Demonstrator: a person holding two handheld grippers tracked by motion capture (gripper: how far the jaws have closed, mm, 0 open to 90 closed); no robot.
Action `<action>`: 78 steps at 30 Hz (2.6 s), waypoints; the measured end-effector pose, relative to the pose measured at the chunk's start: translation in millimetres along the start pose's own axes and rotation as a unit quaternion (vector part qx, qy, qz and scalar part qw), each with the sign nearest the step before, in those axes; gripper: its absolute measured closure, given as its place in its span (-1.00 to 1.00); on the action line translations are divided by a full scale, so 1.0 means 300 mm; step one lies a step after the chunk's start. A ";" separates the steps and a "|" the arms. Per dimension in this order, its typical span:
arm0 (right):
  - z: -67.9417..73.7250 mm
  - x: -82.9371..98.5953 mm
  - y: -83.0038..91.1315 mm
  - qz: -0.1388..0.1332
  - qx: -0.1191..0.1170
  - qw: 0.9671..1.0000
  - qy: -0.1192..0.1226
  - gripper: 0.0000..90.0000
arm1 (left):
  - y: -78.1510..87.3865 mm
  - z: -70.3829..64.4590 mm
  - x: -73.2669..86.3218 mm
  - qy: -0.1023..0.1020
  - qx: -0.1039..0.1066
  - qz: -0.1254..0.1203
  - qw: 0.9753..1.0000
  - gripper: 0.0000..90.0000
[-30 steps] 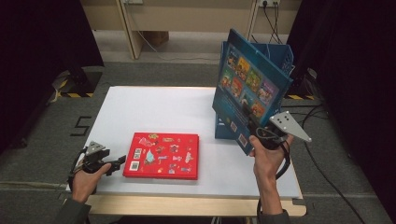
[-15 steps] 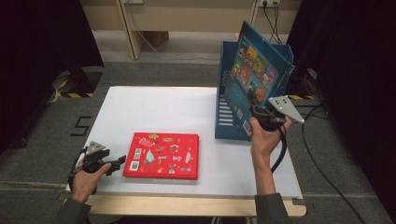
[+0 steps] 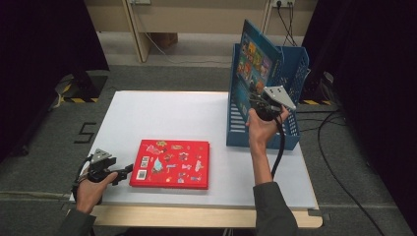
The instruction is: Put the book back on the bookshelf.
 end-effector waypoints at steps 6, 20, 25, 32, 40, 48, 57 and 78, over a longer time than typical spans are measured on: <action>-0.010 0.015 -0.068 0.008 0.016 1.000 -0.008 0.82 | 0.001 0.000 -0.002 0.003 0.002 -0.002 1.000 -0.51; 0.010 0.071 -0.175 0.021 0.042 0.999 -0.019 0.81 | 0.002 -0.002 -0.001 0.000 0.003 0.001 1.000 -0.51; 0.034 0.080 -0.186 0.015 0.052 0.999 -0.005 0.81 | 0.004 -0.002 -0.001 0.000 0.003 0.000 1.000 -0.51; 0.047 0.089 -0.188 0.009 0.054 0.998 -0.013 0.79 | 0.002 -0.006 -0.003 0.000 0.005 -0.001 1.000 -0.51; 0.041 0.083 -0.187 -0.010 0.060 0.998 -0.020 0.81 | 0.003 -0.007 0.000 -0.001 0.006 0.001 1.000 -0.51; 0.014 0.057 -0.177 -0.040 0.068 0.996 -0.036 0.81 | 0.001 -0.007 0.000 0.000 0.005 0.000 1.000 -0.51; 0.060 0.096 -0.209 -0.039 0.067 0.997 -0.018 0.79 | 0.004 -0.008 0.002 0.001 0.006 0.001 1.000 -0.51; 0.079 0.229 -0.184 0.022 0.048 0.999 -0.008 0.69 | 0.003 -0.007 0.001 0.002 0.004 -0.001 1.000 -0.51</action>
Point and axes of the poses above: each handheld gripper's, and its own axes: y roughly backward along the jaws, x roughly out of its underside, z roughly to its left, the point moved 10 cm from there along -y, roughly forward along the jaws, and after that the axes turned 2 degrees about z, right-handed, at the moved point
